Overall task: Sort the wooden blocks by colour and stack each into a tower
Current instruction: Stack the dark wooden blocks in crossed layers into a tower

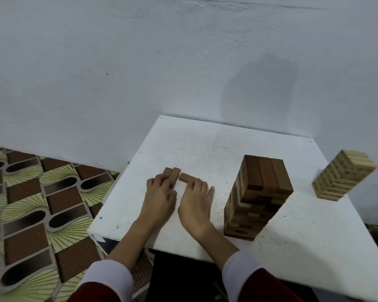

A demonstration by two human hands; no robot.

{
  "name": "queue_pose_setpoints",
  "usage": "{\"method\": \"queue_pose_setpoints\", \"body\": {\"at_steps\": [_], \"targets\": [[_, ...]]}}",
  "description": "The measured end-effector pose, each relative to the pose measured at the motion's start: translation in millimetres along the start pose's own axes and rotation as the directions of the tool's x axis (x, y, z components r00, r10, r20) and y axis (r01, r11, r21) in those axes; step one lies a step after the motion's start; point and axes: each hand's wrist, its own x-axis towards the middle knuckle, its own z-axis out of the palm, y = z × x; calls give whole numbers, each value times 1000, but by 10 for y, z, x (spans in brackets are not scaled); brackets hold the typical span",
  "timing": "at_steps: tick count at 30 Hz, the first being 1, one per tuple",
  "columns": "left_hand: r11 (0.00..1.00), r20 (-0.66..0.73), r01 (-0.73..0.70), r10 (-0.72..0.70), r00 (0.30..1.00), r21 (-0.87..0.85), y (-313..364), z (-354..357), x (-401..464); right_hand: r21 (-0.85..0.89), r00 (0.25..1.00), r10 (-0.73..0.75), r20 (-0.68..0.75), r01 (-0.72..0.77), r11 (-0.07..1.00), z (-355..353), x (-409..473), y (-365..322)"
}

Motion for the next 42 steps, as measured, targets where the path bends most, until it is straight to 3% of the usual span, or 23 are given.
{"method": "queue_pose_setpoints", "body": {"at_steps": [2,6,10,13,16,20,23,27,33,38,42], "targets": [[1000,-46,1,-2,999,-22,115,-69,-17,54,1000,1,-30,1,999,19,12,14],[994,47,58,-54,997,-94,168,-127,-2,224,999,13,48,-23,974,36,67,30],[979,98,183,-175,980,-85,28,0,23,238,999,43,-5,-41,970,25,88,-32],[944,167,297,-273,947,-143,-26,63,29,439,998,50,34,-60,897,35,70,-82],[944,142,290,-269,953,-155,-19,48,24,599,990,135,32,-127,791,94,51,-55],[955,183,270,-246,952,-120,-13,13,52,632,990,143,7,-115,766,96,-24,-23],[915,314,325,-244,917,-238,-66,-8,88,608,976,203,-77,-116,785,107,-53,-2],[923,451,255,-103,886,-290,-167,-73,150,665,952,295,-76,-172,727,133,-36,61],[861,404,270,-83,911,-430,-226,-38,112,742,948,316,-39,-185,645,201,-58,106],[848,399,302,-119,909,-435,-262,4,67,798,933,359,1,-217,562,204,-43,111],[857,377,285,-116,919,-430,-246,9,59,790,950,311,-17,-178,587,187,-70,110]]}}
